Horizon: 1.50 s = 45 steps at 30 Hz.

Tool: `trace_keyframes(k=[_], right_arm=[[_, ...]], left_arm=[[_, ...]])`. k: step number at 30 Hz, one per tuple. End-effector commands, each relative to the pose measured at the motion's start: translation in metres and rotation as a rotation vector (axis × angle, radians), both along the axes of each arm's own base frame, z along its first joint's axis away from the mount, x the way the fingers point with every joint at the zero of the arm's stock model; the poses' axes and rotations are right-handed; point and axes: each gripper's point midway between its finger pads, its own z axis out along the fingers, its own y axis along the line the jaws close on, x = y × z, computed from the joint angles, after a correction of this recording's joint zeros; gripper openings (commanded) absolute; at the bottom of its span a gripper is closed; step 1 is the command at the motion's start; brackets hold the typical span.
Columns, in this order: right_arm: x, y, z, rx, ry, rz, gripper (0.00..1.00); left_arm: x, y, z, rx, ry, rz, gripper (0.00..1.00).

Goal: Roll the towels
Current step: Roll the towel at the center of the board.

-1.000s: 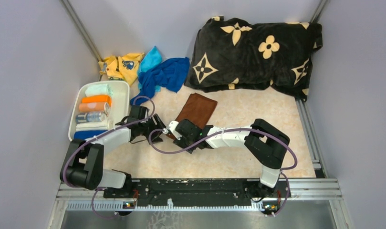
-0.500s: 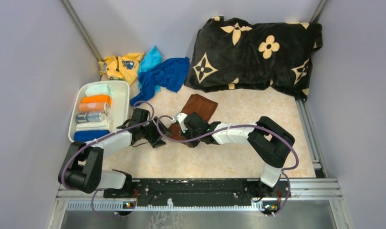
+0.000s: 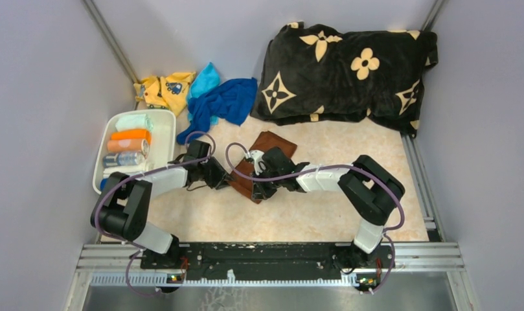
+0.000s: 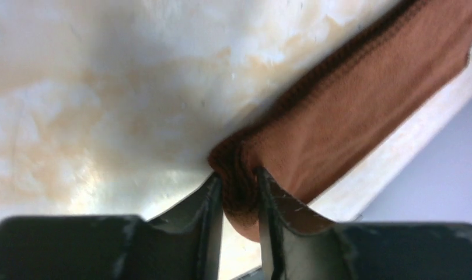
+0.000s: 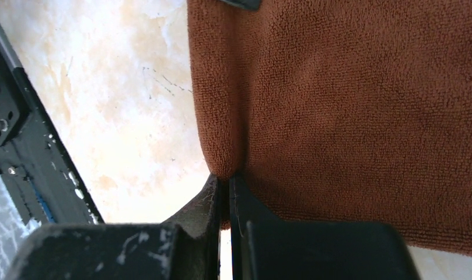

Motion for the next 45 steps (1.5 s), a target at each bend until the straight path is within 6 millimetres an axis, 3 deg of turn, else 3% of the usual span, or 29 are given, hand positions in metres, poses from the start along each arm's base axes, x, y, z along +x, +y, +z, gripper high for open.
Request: trace_keyframes(k=[1, 3, 6, 13, 19, 26, 32, 38, 41, 45], right_arm=[[-0.006, 0.005, 0.012, 0.07, 0.054, 0.024, 0.0], [-0.006, 0.004, 0.014, 0.083, 0.077, 0.017, 0.0], [-0.003, 0.0, 0.015, 0.109, 0.135, -0.008, 0.0], [-0.005, -0.003, 0.011, 0.18, 0.344, -0.044, 0.0], [0.002, -0.01, 0.003, 0.223, 0.506, -0.117, 0.0], [0.006, -0.019, -0.01, 0.212, 0.623, -0.167, 0.0], [0.006, -0.02, -0.018, 0.186, 0.664, -0.174, 0.0], [0.007, -0.021, -0.018, 0.171, 0.663, -0.166, 0.0], [0.007, -0.021, -0.017, 0.161, 0.657, -0.163, 0.0], [0.008, -0.022, -0.017, 0.151, 0.657, -0.159, 0.0]], left_arm=[[0.011, 0.012, -0.011, 0.111, -0.004, 0.006, 0.25], [0.009, 0.014, -0.011, 0.125, 0.002, 0.0, 0.16], [0.007, 0.025, -0.01, 0.168, 0.0, 0.008, 0.14], [0.001, 0.038, 0.008, 0.193, -0.04, -0.012, 0.38], [-0.017, 0.048, 0.02, 0.209, -0.055, -0.059, 0.54], [-0.044, 0.034, 0.018, 0.097, -0.079, -0.138, 0.58], [-0.051, 0.025, 0.017, 0.026, -0.102, -0.154, 0.59], [-0.053, 0.054, 0.015, 0.138, -0.076, 0.0, 0.63], [-0.043, 0.04, 0.033, 0.059, -0.194, -0.046, 0.65], [-0.039, 0.018, 0.038, -0.053, -0.214, -0.117, 0.67]])
